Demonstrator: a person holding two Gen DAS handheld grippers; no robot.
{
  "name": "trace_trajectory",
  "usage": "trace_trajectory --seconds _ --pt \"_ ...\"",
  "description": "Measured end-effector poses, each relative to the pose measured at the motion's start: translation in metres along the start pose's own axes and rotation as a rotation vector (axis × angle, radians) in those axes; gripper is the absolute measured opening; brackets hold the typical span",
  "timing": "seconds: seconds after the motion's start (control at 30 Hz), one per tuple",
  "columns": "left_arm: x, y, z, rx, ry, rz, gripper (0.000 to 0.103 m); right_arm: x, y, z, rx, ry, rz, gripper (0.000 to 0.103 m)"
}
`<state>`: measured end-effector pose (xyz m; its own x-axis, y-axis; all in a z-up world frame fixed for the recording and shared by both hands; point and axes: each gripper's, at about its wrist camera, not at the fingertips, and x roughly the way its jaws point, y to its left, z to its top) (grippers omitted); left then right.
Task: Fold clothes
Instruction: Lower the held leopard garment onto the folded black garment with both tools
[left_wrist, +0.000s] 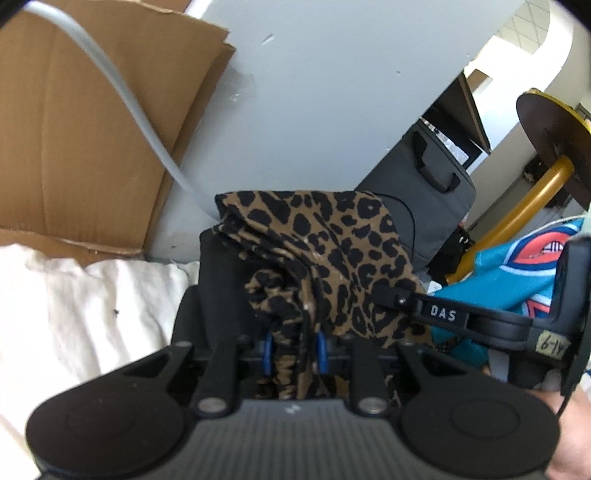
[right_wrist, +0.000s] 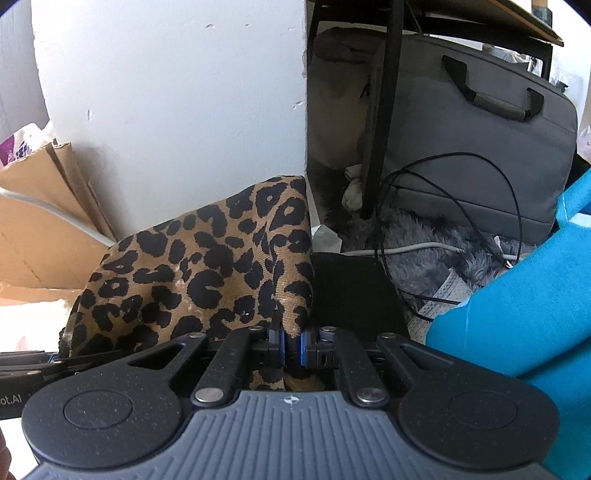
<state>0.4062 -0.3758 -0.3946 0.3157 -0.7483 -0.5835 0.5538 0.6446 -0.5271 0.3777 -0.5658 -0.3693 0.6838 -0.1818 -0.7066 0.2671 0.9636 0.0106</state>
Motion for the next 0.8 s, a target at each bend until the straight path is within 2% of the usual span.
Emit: trace_trajectory --seconds 0.03,0.1,0.13,0.2,0.3,0.43,0.47,0.57,0.67,0.8 --pt "0.003 0.000 0.000 0.007 0.003 0.008 0.026 0.001 0.001 -0.001 -0.010 0.002 -0.006 0.007" --pt "0.006 0.004 0.001 0.001 0.022 0.049 0.040 0.002 0.005 -0.003 -0.047 0.005 -0.020 0.010" --pt "0.005 0.005 0.001 -0.004 0.029 0.076 0.052 0.002 0.006 -0.004 -0.061 0.003 -0.027 0.017" --pt "-0.004 0.007 0.002 0.014 0.012 0.100 0.054 -0.004 0.006 -0.006 -0.069 -0.019 -0.040 0.027" --pt "-0.018 0.007 0.006 0.065 -0.015 0.119 0.054 -0.018 0.002 -0.005 -0.066 -0.053 -0.043 0.027" --pt "-0.035 -0.007 0.014 0.152 -0.090 0.133 0.038 -0.038 0.000 -0.011 -0.075 -0.103 -0.021 0.028" --pt "-0.038 -0.011 0.017 0.173 -0.105 0.121 0.031 -0.041 -0.001 -0.014 -0.076 -0.105 -0.013 0.028" --pt "-0.039 -0.026 0.020 0.228 -0.124 0.062 0.022 -0.047 -0.003 -0.026 -0.072 -0.108 0.006 0.028" --pt "-0.028 -0.035 0.020 0.257 -0.110 0.018 0.020 -0.045 -0.009 -0.040 -0.038 -0.097 0.019 0.027" --pt "-0.001 -0.034 0.015 0.269 -0.044 0.053 0.014 -0.040 -0.015 -0.055 0.002 -0.068 0.025 0.027"
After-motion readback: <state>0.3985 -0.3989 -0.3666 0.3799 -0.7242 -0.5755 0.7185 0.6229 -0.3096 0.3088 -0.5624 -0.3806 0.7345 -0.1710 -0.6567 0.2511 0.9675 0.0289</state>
